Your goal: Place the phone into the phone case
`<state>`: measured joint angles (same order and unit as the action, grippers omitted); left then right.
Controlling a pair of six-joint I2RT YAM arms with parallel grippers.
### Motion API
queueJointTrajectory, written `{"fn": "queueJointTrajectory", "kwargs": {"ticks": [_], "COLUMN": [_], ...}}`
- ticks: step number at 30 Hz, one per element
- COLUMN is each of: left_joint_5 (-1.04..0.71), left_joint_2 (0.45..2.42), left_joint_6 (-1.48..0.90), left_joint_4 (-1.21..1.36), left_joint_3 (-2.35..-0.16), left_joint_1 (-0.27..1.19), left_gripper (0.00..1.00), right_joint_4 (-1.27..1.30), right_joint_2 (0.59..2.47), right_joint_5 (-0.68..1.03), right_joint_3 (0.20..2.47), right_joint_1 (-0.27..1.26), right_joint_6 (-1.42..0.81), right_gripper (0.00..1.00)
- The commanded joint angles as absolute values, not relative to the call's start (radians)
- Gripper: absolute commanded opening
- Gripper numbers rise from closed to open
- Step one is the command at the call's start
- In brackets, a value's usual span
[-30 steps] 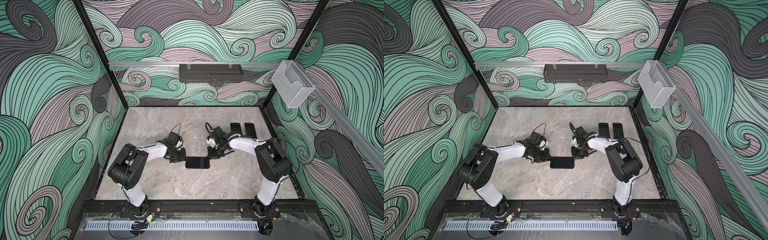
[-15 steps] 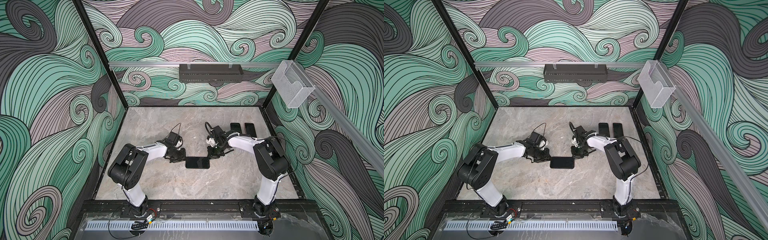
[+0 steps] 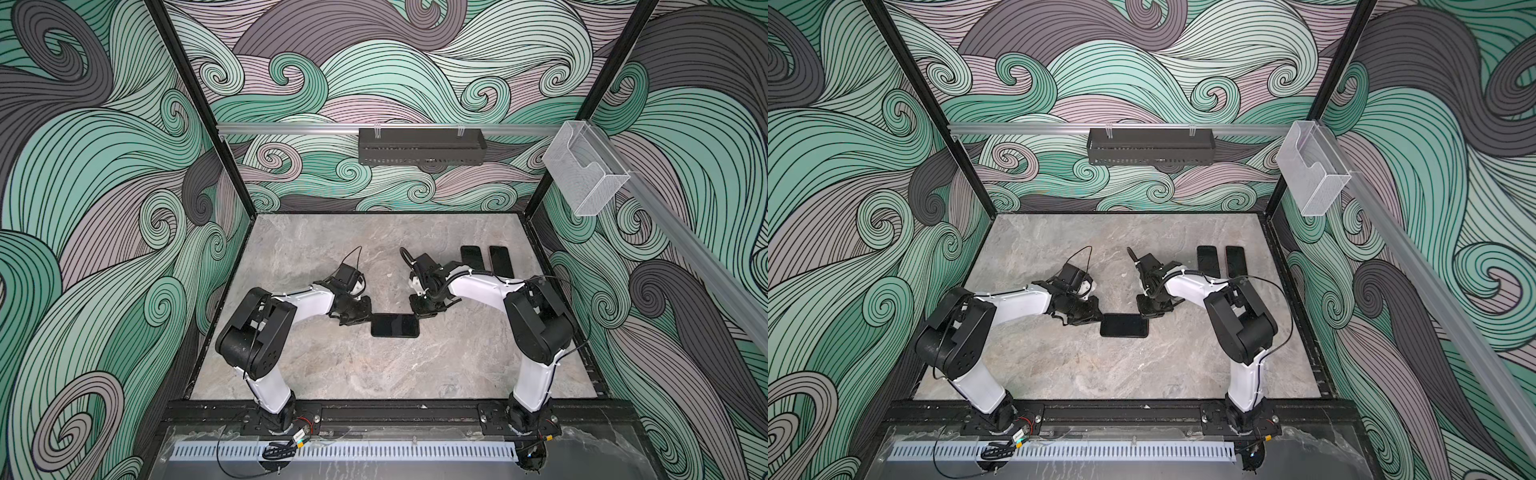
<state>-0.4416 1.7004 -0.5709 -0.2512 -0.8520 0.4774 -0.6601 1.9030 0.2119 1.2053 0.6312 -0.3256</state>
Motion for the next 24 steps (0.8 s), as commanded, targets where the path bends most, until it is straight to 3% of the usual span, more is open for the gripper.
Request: {"fn": "queueJointTrajectory", "kwargs": {"ticks": [1, 13, 24], "left_joint_5": [-0.455, -0.451, -0.446], "left_joint_2": [1.749, 1.742, 1.742], "left_joint_6": [-0.577, -0.583, -0.589], "left_joint_4": [-0.227, -0.228, -0.236], "left_joint_3": [-0.835, -0.825, -0.824], "left_joint_1": [0.495, 0.496, 0.496], "left_gripper": [0.11, 0.11, 0.1], "right_joint_4": [-0.556, -0.397, -0.418], "right_joint_2": [2.162, 2.232, 2.285], "right_joint_5": [0.183, 0.388, 0.326], "right_joint_3": [1.082, 1.04, 1.04], "right_joint_1": [0.703, 0.706, 0.707], "right_joint_6": [-0.348, -0.36, -0.371], "right_gripper": [0.11, 0.1, 0.1]}}
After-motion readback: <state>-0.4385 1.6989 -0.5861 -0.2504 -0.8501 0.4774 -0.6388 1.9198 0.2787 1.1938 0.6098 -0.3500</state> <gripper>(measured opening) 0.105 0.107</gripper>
